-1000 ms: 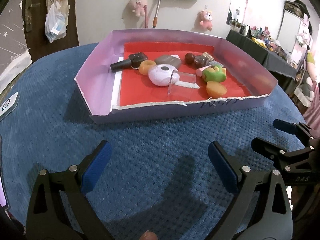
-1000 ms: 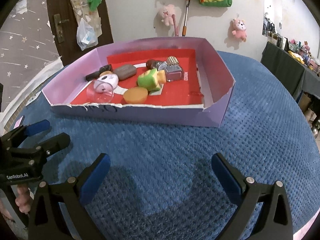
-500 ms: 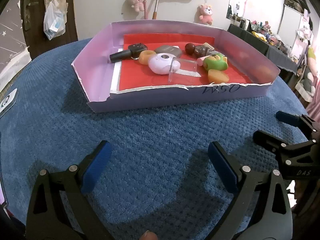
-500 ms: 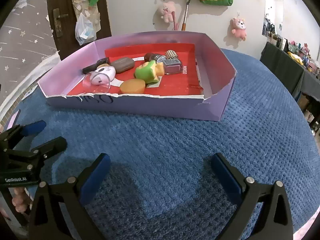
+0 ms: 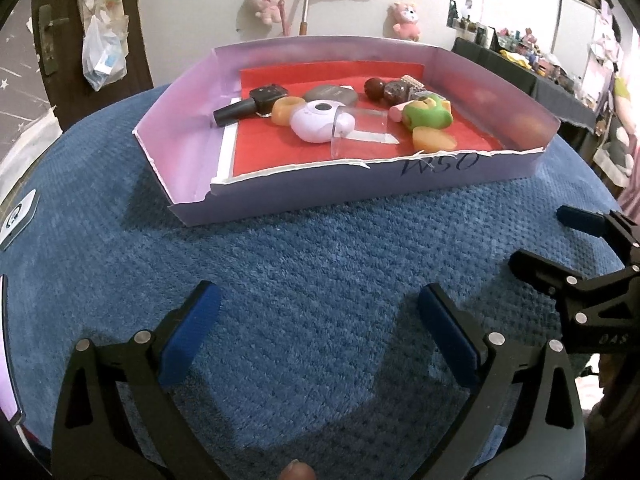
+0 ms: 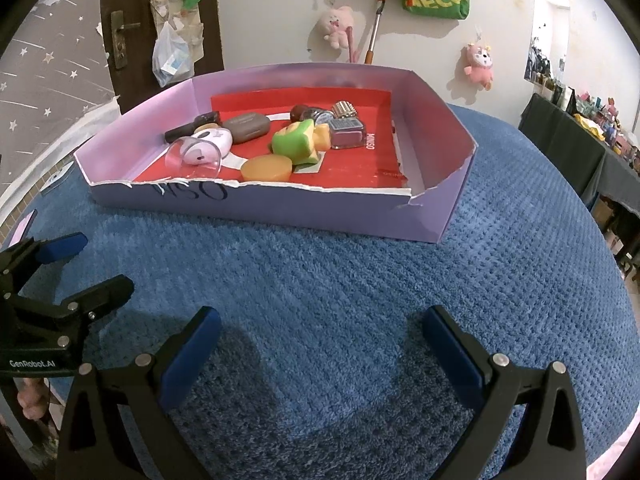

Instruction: Organize rigid objects

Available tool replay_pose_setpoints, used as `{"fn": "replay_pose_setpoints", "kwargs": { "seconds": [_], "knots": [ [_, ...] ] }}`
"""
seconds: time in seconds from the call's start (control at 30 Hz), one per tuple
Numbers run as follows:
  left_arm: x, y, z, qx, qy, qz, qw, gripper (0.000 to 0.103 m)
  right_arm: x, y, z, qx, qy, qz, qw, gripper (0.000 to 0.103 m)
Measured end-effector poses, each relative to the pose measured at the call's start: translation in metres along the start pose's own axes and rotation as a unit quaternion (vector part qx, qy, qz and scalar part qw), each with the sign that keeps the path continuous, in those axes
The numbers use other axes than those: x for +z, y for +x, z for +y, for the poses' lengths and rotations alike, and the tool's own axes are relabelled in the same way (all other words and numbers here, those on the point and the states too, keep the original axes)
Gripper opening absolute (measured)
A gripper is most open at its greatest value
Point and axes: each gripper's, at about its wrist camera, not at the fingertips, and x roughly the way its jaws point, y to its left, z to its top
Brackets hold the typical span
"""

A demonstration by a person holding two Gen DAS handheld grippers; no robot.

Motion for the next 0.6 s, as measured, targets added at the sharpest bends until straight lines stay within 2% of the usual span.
{"fn": "replay_pose_setpoints", "kwargs": {
  "seconds": [0.6],
  "knots": [
    [0.0000,0.0002,0.0008,-0.008,0.010,0.002,0.9999,0.103,-0.0004,-0.0006,0.0003,-0.003,-0.002,-0.002,1.000,0.103]
  ]
}}
